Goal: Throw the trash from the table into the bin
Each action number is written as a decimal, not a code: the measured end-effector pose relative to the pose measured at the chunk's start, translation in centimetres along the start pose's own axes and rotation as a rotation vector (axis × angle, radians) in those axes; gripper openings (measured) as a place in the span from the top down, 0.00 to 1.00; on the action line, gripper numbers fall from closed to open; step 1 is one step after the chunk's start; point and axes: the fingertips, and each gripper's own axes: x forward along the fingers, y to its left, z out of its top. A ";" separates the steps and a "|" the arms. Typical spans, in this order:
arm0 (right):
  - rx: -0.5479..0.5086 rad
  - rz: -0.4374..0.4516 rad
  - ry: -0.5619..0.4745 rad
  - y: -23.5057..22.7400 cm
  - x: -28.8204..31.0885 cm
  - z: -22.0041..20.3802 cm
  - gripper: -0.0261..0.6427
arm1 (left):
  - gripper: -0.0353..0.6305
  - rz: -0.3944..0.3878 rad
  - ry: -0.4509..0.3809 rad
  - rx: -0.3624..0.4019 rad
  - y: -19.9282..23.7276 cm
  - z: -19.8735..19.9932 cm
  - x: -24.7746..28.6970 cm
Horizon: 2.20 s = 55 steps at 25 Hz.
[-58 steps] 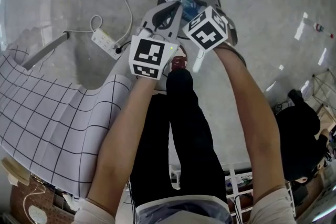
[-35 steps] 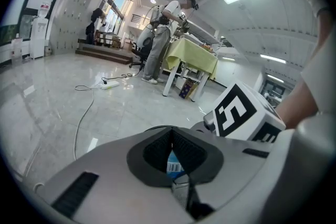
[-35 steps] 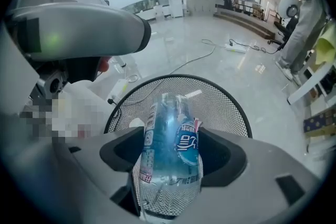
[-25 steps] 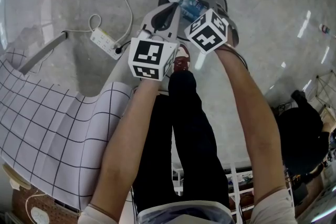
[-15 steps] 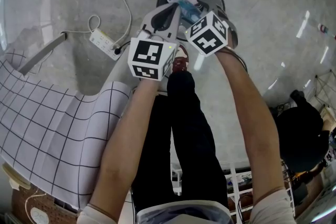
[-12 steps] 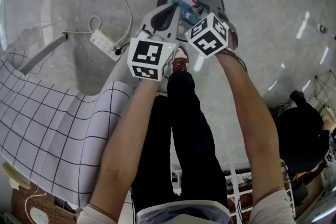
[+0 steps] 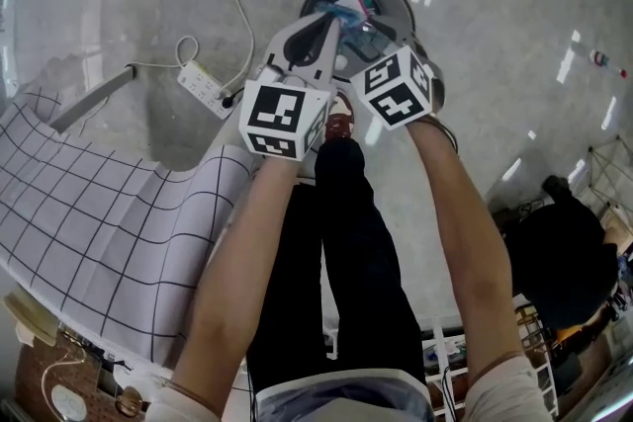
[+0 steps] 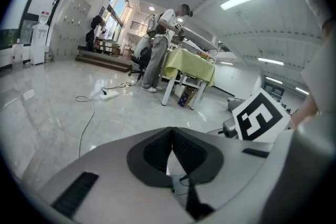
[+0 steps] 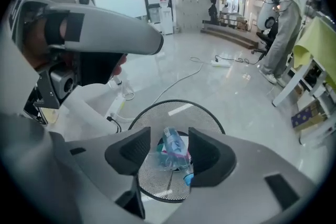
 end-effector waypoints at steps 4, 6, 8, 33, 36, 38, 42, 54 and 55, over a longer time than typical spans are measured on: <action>0.012 -0.071 -0.059 -0.4 -2.8 1.2 0.76 | 0.94 -0.003 -0.011 0.012 -1.0 1.7 -1.2; 0.039 -0.108 -0.077 -0.7 -4.2 1.6 0.81 | 0.94 -0.010 -0.011 0.025 -1.8 2.3 -1.9; 0.082 -0.127 -0.113 -0.9 -5.7 2.3 0.86 | 0.94 -0.021 -0.010 0.036 -2.7 2.9 -2.6; 0.225 -0.265 -0.559 2.0 -36.0 17.6 0.93 | 0.94 -0.038 -0.249 0.019 -14.4 24.9 -15.5; 0.234 -0.283 -0.611 2.5 -39.4 19.2 0.93 | 0.94 -0.039 -0.278 0.025 -15.6 27.4 -17.6; 0.235 -0.291 -0.646 2.9 -41.6 20.3 0.93 | 0.94 -0.034 -0.295 0.026 -16.2 28.9 -18.9; 0.223 -0.297 -0.691 4.1 -45.7 22.1 0.93 | 0.94 -0.025 -0.326 0.030 -17.4 31.4 -21.4; 0.178 -0.297 -0.838 8.4 -56.0 25.9 0.93 | 0.94 -0.037 -0.408 0.114 -21.5 37.3 -29.3; 0.173 -0.299 -0.848 8.8 -56.7 26.2 0.93 | 0.94 -0.039 -0.419 0.128 -21.9 37.8 -29.9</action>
